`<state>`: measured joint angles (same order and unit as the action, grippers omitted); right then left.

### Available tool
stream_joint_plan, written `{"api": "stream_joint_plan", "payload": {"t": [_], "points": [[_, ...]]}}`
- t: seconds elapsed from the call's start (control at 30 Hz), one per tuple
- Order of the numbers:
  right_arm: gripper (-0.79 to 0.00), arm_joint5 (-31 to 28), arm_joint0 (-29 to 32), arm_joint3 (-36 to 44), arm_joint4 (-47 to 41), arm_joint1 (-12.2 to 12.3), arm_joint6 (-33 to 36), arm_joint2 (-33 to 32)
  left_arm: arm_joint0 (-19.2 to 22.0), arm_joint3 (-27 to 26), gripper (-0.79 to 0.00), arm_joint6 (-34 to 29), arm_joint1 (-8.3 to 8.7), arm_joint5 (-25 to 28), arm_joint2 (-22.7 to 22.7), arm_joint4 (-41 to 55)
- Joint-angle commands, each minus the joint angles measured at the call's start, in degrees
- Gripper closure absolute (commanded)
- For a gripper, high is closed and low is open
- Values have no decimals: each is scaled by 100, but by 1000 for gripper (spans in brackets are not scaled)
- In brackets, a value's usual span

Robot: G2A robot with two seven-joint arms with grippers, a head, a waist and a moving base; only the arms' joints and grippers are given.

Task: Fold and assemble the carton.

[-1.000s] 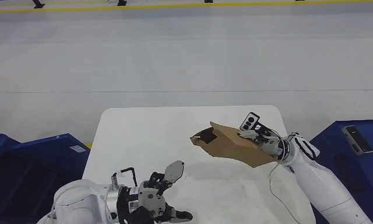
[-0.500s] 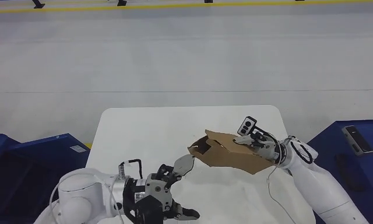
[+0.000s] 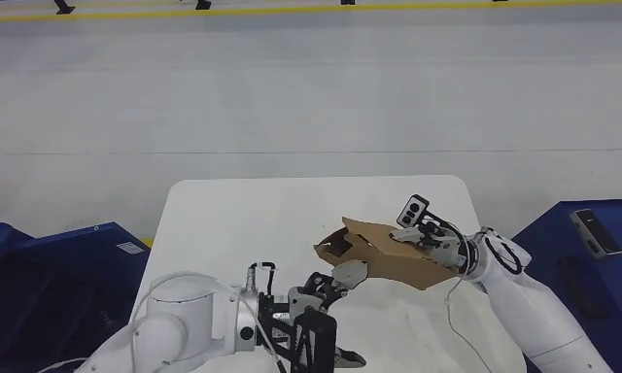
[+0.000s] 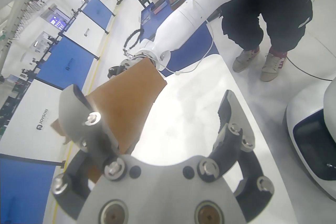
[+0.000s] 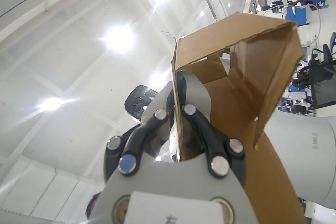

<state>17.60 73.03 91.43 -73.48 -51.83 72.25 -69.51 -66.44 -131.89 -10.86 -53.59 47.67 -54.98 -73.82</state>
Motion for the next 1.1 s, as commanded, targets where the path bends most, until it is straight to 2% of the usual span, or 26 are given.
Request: {"api": "stream_joint_plan", "payload": {"t": [0.0,0.23,0.6,0.83,0.9,1.07], "points": [[0,12,6,11,28,-7,4,-9,72,15,-785,-132,-34,-91,138,60],[0,55,30,48,124,-28,8,-63,166,-58,-785,-558,-117,-430,369,262],[0,-90,98,111,306,-48,82,-219,52,-139,-785,-1281,-150,-551,538,648],[0,-62,149,113,309,-60,121,-338,92,-275,-785,-921,-168,-771,253,554],[0,-61,168,132,334,-64,136,-355,35,-275,-785,-736,-164,-806,184,357],[0,-45,209,175,368,-75,155,-392,-220,-275,-785,-758,-130,-918,-18,231]]}}
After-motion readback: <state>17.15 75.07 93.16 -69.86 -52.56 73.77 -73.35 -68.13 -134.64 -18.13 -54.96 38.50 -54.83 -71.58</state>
